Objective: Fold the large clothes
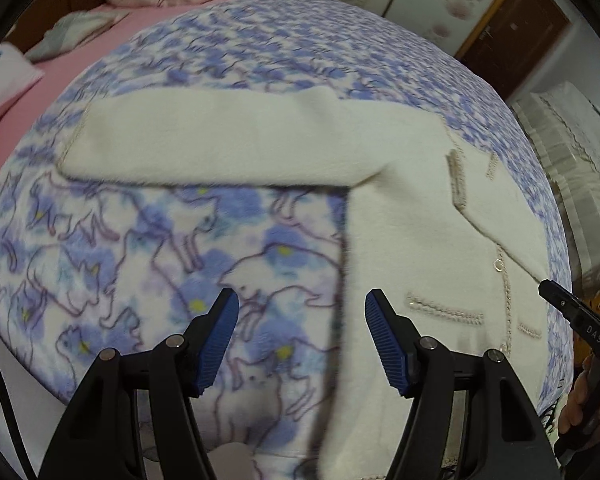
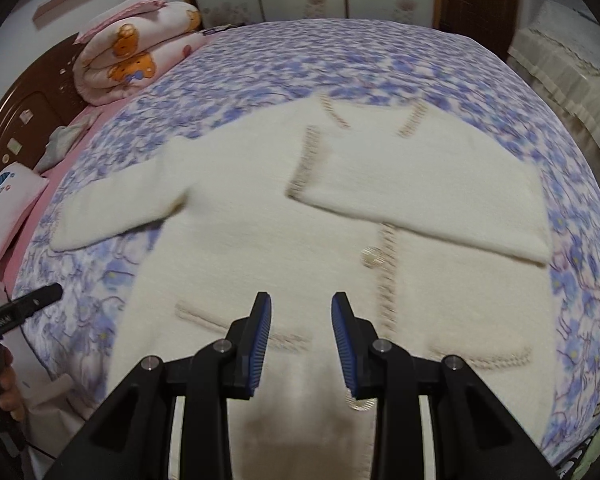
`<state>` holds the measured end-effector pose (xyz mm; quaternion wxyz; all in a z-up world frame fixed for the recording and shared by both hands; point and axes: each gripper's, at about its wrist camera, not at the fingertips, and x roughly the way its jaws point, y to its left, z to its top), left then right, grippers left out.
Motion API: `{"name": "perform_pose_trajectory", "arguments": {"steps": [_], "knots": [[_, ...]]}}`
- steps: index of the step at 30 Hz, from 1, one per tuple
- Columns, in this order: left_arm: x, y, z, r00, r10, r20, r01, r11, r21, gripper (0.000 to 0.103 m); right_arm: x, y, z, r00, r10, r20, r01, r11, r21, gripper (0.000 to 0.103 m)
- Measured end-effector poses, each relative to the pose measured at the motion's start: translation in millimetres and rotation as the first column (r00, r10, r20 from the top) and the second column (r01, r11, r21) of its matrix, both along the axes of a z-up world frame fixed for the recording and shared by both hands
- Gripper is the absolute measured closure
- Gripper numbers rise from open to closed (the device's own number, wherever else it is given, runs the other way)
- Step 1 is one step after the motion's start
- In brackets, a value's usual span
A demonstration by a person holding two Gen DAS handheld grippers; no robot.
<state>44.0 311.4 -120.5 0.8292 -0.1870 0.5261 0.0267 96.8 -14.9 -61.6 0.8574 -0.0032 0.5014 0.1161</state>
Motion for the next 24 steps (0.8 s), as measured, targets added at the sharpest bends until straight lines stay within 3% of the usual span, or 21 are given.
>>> {"name": "perform_pose_trajectory", "arguments": {"steps": [3,7,15,24], "knots": [[-1.0,27.9,-15.1,0.998,0.055,-0.037,-0.060,0.988,-0.143,0.039,1.8,34.0,3.8,0.999,0.053,0.011,-0.053,0.999,-0.010,0.072],[3.9,55.6,-28.8,0.988,0.134,-0.076,-0.150,0.956,-0.252,0.039,4.4,69.6,3.7,0.994,0.107,0.011,-0.106,0.994,-0.025,0.072],[23.4,88.4,-39.9,0.970,0.226,-0.090,-0.242,0.923,-0.300,0.039,6.4,123.3,-2.4,0.982,0.187,0.003,-0.187,0.982,-0.040,0.072],[42.9,114.8,-73.8,0.938,0.314,-0.146,-0.346,0.870,-0.352,0.039,16.6,151.0,-12.0,0.973,0.229,-0.010,-0.229,0.971,-0.065,0.072]]}}
